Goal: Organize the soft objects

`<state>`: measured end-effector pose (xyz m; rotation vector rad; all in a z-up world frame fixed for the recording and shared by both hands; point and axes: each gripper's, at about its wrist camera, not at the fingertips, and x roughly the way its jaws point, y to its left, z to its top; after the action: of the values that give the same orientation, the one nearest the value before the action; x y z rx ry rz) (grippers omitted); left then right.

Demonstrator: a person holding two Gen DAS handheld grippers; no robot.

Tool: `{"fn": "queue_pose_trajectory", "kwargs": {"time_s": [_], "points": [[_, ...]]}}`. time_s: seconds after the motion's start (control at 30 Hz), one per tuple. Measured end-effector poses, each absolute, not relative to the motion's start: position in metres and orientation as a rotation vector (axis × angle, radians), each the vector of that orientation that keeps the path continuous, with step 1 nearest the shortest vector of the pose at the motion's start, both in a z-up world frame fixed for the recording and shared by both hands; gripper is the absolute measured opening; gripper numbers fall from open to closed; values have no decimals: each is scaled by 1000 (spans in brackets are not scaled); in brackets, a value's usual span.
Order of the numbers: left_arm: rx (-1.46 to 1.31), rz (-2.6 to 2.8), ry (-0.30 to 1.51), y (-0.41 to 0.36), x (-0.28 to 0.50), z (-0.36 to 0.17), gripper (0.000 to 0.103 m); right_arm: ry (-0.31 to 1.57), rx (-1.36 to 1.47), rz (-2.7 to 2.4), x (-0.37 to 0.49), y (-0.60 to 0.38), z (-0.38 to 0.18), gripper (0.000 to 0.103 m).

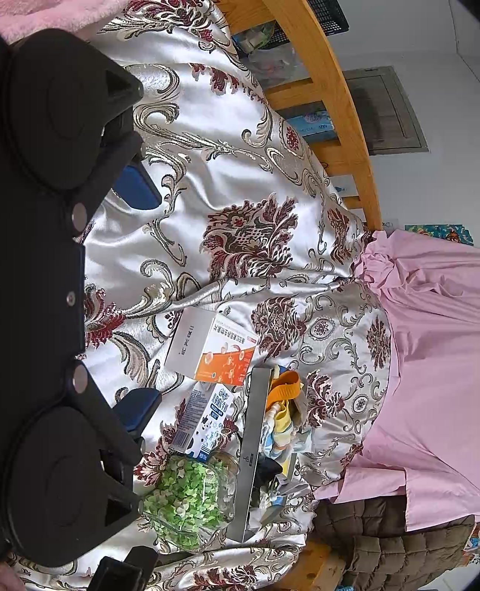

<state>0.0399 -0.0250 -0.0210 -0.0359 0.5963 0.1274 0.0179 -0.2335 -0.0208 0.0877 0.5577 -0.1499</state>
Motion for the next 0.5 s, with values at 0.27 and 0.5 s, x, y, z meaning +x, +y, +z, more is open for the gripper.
{"fn": "queue_pose_trajectory", "kwargs": {"time_s": [0.27, 0.5], "points": [[-36, 128, 597, -26, 40, -21, 102, 558, 87, -150, 18, -234, -21, 103], [-35, 127, 598, -26, 40, -21, 102, 558, 87, -150, 18, -234, -21, 103]]}}
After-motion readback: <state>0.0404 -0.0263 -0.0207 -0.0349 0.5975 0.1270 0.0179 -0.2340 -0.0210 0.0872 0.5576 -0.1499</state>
